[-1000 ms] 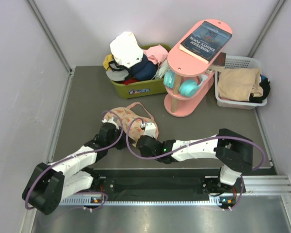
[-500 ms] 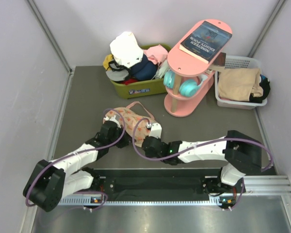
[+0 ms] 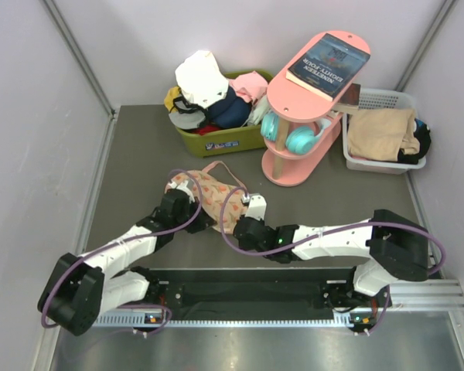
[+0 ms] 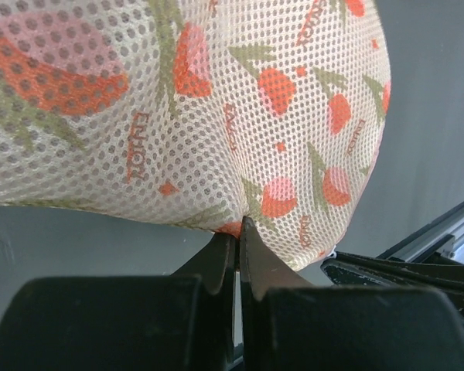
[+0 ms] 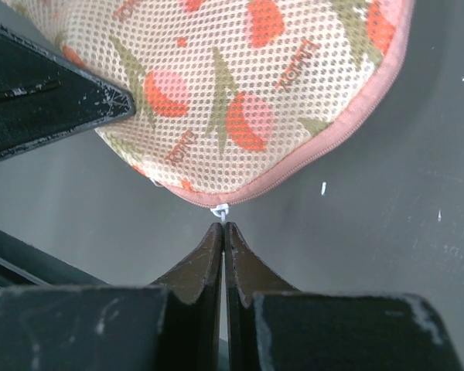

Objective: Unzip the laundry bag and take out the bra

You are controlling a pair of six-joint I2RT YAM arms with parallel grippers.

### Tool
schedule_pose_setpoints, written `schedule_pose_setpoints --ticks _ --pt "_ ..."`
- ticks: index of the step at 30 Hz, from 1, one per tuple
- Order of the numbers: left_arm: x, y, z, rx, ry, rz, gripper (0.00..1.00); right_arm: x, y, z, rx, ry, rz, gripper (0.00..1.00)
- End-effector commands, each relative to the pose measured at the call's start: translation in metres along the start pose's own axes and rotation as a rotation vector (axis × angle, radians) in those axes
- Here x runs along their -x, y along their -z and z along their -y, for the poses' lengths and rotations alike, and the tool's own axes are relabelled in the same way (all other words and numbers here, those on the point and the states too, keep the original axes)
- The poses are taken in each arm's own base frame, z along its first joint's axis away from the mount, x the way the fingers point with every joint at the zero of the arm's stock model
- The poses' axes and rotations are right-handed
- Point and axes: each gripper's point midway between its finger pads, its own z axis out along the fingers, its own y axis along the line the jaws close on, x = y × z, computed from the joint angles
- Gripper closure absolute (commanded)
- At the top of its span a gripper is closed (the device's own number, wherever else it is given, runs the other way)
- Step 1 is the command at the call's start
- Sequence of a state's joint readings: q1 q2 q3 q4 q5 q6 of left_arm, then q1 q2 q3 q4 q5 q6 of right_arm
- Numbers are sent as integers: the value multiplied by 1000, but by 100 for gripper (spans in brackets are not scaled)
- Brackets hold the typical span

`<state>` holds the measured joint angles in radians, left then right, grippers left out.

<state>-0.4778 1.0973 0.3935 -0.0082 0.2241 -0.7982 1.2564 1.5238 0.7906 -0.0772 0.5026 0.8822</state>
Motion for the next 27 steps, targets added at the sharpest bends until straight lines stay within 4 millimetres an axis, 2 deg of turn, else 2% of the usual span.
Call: schedule_pose_setpoints --ticks 1,4,7,10,12,13,14,15,17,18,19,20,24,27 --pt "30 1 30 -77 -145 43 100 3 9 -12 42 19 4 100" --pt "36 0 48 -144 -222 27 100 -6 14 -23 72 28 -16 100" --pt "35 -3 56 -174 -271 -15 100 -17 17 -38 112 27 -41 100" --pt "31 -7 47 -132 -272 -47 100 -25 17 -54 157 22 -62 100" --pt "26 -6 35 -74 -247 -66 89 -30 13 -63 179 20 -76 100" --pt "24 -6 29 -51 -235 -69 76 -32 11 -65 182 22 -84 100" --pt "25 -5 23 -19 -226 -59 52 -31 10 -72 206 12 -81 100" --pt "25 1 24 -15 -213 -46 38 -31 8 -78 218 14 -79 100" --pt "18 8 10 35 -182 -39 20 -30 5 -82 224 18 -78 100" --pt "21 17 15 21 -164 -7 17 -28 3 -87 229 25 -74 100" --pt "12 20 5 45 -146 -18 15 -28 3 -89 233 31 -73 100" --pt "10 24 4 47 -133 -7 12 -26 1 -91 233 33 -68 100" --pt "-2 42 -1 29 -51 27 12 -17 0 -102 256 33 -43 100" --pt "-22 44 -14 17 19 13 14 -10 0 -111 274 33 -23 100"
